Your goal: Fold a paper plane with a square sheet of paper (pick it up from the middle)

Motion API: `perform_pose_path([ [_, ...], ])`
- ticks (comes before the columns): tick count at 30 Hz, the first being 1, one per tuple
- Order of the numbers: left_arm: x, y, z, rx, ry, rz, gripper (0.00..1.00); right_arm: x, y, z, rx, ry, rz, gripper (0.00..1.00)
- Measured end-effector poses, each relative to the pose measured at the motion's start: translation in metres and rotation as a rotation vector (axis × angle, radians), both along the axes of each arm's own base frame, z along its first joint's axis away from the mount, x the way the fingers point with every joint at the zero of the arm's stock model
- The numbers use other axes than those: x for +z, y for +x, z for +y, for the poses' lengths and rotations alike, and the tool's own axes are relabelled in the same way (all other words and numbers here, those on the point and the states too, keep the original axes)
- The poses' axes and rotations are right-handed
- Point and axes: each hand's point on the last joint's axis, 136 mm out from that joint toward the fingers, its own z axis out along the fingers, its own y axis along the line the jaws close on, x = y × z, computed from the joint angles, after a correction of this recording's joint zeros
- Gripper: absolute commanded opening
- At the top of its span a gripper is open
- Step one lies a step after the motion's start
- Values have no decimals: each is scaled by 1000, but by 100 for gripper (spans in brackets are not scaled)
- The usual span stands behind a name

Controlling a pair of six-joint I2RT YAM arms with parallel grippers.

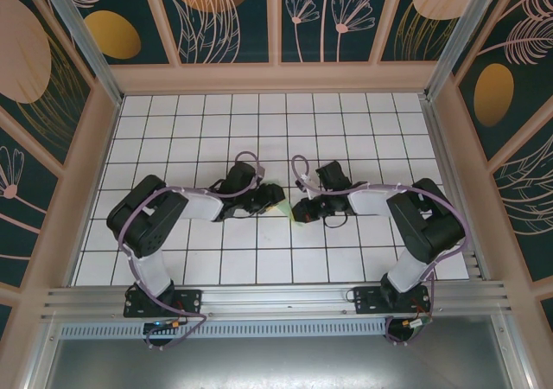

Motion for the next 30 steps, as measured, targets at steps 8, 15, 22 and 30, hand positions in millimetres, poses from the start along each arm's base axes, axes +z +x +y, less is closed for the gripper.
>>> perform_pose_path([
  [8, 14, -6, 2, -11, -73, -89, 44, 10, 2, 9, -24, 102, 73, 0],
  [15, 21, -12, -5, -37, -113, -127, 44, -4, 6, 3, -79, 107, 145, 0],
  [22, 23, -13, -9, -54, -142, -139, 44, -10, 2, 3, -79, 106, 183, 0],
  [30, 7, -17, -10, -58, -125, -102, 42, -13, 1, 3, -79, 114, 202, 0],
])
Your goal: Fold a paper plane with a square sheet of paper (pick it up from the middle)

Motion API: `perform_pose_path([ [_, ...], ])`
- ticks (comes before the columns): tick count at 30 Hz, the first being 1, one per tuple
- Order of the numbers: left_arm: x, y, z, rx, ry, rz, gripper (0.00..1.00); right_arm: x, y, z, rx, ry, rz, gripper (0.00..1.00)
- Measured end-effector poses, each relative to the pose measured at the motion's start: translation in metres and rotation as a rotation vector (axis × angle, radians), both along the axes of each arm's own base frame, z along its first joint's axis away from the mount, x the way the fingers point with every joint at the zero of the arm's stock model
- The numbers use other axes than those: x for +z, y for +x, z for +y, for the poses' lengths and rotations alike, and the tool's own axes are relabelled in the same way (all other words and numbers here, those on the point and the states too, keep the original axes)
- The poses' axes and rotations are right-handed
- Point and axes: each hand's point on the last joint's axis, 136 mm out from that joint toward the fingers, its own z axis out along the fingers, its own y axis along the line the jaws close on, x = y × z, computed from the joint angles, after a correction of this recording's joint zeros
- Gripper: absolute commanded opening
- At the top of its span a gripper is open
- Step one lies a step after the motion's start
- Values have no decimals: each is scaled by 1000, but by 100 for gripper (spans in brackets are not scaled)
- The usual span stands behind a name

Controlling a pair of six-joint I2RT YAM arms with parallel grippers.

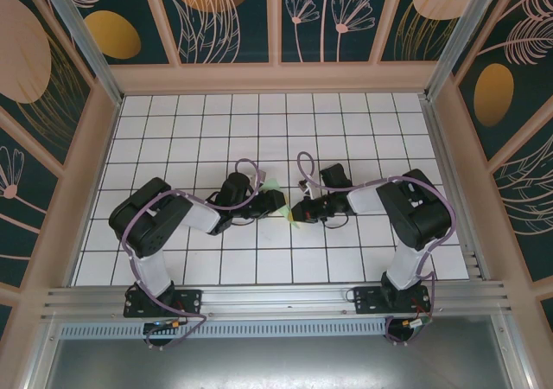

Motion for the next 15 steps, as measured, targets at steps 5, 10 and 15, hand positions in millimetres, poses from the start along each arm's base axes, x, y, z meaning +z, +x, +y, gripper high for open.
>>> perform_pose_path([
  [5, -7, 0, 0, 2, 12, 15, 41, 0, 0, 0, 3, 8, 2, 0],
  [10, -9, 4, -2, 5, 24, 28, 40, 0, 0, 0, 4, 10, 6, 0],
  [15, -11, 6, -4, 8, 40, 56, 40, 0, 0, 0, 4, 12, 8, 0],
])
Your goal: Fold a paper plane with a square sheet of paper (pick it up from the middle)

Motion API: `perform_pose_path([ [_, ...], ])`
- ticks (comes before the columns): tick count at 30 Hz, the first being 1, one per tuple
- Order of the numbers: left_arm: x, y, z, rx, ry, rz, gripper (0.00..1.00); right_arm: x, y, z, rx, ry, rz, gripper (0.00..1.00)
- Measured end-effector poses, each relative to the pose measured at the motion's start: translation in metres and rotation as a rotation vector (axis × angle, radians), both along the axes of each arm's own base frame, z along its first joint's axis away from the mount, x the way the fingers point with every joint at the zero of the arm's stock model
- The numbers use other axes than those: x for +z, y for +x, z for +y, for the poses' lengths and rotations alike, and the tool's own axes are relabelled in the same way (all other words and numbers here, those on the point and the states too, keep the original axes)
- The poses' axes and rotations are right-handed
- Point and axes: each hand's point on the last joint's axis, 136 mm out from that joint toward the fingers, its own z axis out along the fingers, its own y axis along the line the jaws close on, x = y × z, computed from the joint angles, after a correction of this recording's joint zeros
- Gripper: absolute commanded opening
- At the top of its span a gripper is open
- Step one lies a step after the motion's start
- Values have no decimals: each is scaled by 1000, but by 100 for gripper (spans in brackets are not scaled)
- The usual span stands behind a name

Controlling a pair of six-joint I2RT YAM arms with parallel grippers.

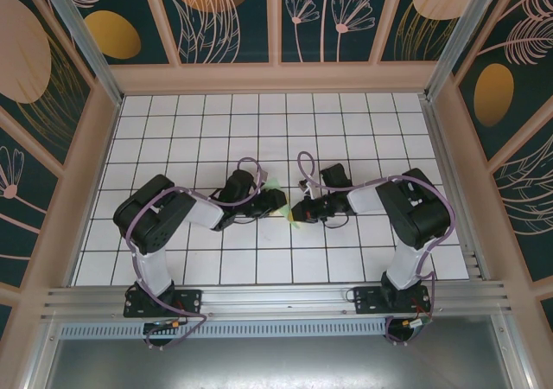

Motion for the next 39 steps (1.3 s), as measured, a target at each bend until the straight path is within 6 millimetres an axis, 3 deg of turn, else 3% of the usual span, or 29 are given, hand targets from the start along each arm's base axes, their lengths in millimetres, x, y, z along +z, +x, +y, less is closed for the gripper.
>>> perform_pose_path([
  [5, -2, 2, -1, 5, 19, 30, 39, 0, 0, 0, 0, -1, 1, 0],
  [9, -4, 3, -2, 9, 39, 58, 39, 0, 0, -1, -2, -11, 2, 9],
  [17, -7, 4, -2, 13, 63, 93, 38, 6, -4, -14, -43, -75, -27, 16],
  [22, -8, 4, -2, 17, 72, 103, 35, 24, 0, -22, -102, -98, -89, 20],
  [25, -9, 5, -1, 22, 80, 113, 33, 35, 7, -20, -128, -91, -134, 16],
  [29, -11, 5, -1, 31, 88, 127, 31, 37, 7, -9, -115, -99, -152, 0],
  [33, -13, 6, 0, 39, 95, 138, 29, 29, 5, 4, -86, -118, -136, 0],
  [39, -14, 6, 1, 46, 107, 155, 28, 10, 8, 5, -87, -165, -106, 0],
])
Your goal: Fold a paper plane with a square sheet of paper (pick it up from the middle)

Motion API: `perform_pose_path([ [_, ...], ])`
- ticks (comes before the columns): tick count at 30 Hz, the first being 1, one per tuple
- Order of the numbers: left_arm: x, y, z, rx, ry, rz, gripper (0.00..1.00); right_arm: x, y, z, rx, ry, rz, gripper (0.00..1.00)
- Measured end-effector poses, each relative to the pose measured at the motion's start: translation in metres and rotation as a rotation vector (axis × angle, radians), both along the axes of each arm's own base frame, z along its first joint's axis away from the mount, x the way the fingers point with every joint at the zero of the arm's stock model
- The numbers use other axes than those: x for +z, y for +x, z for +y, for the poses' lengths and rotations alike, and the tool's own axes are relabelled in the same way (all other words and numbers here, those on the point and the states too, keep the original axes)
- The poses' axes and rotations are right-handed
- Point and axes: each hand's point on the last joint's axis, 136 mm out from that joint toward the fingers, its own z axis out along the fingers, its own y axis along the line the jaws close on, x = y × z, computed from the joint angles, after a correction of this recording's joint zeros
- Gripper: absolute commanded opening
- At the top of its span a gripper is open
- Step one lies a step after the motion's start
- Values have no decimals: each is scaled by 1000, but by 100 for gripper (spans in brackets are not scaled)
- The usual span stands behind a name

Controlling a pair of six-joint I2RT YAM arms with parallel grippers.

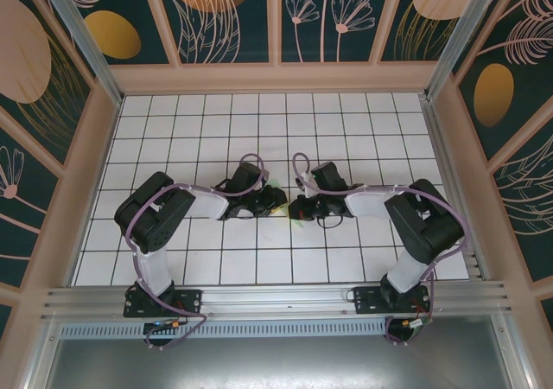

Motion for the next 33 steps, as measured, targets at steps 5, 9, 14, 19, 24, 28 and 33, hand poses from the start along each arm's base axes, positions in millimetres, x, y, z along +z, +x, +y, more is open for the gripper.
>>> perform_pose_path([
  [5, -1, 1, 1, 5, 11, 10, 28, -8, 2, -2, -7, -31, 6, 0],
  [9, -2, 2, 1, 10, 25, 18, 28, -11, 2, -4, -1, -49, -1, 0],
  [14, -3, 2, 2, 15, 35, 21, 27, -11, 1, -5, 12, -55, -7, 0],
  [19, -3, 2, 1, 17, 43, 22, 28, -12, 0, -6, 25, -61, -12, 0],
  [24, -3, 2, 2, 18, 46, 24, 28, -12, -5, -11, 34, -76, -16, 0],
  [28, -3, 2, 2, 19, 47, 23, 28, -10, -12, -18, 35, -94, -16, 0],
  [33, -3, 2, 2, 18, 47, 23, 28, -4, -16, -21, 39, -99, -15, 0],
])
